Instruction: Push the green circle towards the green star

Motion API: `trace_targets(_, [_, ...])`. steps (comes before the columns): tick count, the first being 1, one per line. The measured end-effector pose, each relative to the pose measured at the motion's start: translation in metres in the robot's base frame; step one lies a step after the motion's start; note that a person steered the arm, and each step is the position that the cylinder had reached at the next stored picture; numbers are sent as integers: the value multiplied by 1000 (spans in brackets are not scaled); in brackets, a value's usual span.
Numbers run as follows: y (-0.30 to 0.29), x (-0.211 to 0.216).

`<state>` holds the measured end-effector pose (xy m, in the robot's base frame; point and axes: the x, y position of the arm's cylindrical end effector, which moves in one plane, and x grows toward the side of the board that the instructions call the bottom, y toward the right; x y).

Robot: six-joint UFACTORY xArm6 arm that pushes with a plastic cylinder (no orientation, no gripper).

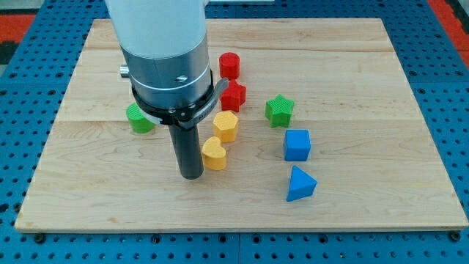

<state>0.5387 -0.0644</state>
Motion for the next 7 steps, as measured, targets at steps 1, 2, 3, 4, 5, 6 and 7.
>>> trace_targets(1, [21, 1])
trace_targets(2, [43, 1])
trace_targets(3, [26, 23])
trace_targets(4, [-49, -24])
trace_targets(5, [-70, -99])
trace_targets(6, [-99, -161])
trace_targets(7, [-102, -141])
